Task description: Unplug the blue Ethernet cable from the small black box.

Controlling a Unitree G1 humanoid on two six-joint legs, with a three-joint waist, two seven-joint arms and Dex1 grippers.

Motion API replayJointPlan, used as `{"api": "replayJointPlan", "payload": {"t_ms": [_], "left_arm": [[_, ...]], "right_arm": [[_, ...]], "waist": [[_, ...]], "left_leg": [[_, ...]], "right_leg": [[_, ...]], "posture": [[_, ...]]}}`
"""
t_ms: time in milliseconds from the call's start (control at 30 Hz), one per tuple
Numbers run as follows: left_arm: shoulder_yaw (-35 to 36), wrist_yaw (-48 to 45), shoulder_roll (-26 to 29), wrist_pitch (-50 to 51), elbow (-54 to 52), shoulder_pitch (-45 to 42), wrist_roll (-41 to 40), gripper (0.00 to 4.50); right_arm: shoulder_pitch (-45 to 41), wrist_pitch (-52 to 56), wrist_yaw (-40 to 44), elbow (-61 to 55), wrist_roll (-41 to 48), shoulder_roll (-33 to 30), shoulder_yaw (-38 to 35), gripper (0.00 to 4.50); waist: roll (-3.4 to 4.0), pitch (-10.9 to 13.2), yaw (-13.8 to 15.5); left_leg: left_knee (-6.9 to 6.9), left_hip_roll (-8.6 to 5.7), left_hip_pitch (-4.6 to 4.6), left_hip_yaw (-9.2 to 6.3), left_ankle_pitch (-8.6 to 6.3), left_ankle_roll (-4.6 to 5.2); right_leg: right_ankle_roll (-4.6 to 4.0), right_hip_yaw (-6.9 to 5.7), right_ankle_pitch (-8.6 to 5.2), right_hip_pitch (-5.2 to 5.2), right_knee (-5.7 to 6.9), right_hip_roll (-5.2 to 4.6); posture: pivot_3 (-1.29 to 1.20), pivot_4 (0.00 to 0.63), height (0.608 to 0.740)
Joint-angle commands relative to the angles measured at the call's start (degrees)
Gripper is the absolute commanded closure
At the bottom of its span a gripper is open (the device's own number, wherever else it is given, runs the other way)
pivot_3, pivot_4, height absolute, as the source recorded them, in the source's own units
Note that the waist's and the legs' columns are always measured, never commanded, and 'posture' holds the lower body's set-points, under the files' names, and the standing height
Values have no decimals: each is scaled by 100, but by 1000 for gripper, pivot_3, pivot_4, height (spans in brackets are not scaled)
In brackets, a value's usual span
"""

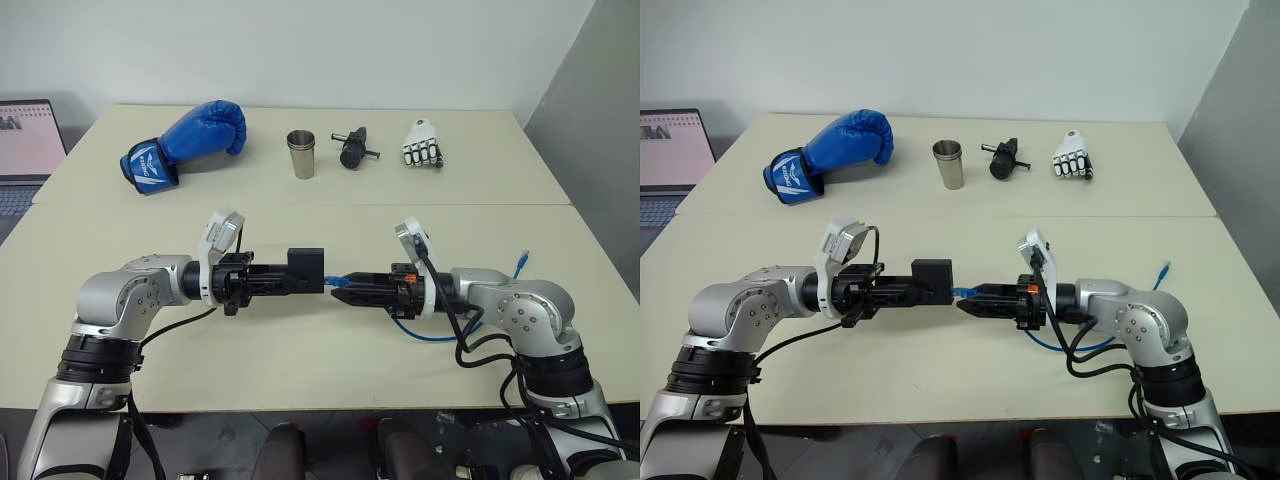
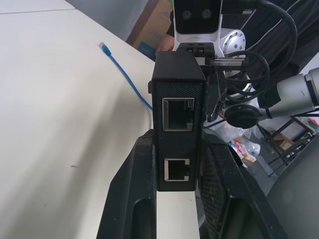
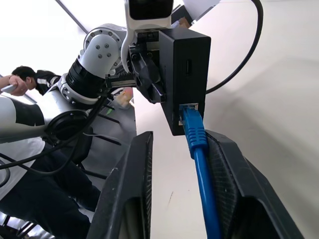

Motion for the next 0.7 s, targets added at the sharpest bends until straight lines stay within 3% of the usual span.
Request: {"api": "replayJointPlan", "payload": {"t_ms": [33, 533, 700], "left_arm": [[116, 49, 95, 24, -69, -37, 38, 3723], [136, 102, 36, 66, -156, -13, -2, 3723], [159, 118, 47, 82, -190, 9, -37, 3723]], "right_arm": [[-13, 22, 70, -228, 295, 81, -96, 2935], [-59, -122, -121, 20, 39, 347, -106, 2935], [89, -441, 143, 12, -409, -169, -22, 2935]], "waist": [[0, 0, 0], [0, 0, -1], [1, 0, 0]], "left_leg": [[0, 0, 0, 0, 0, 0], [-1, 0, 0, 0, 0, 0], [-1, 0, -1, 0, 0, 0]], "right_leg": [[0, 1, 0, 0, 0, 0], [0, 1, 0, 0, -1, 0], [0, 1, 0, -1, -1, 0]], "posture": [[0, 150, 740], [0, 150, 740], [0, 150, 740]]}}
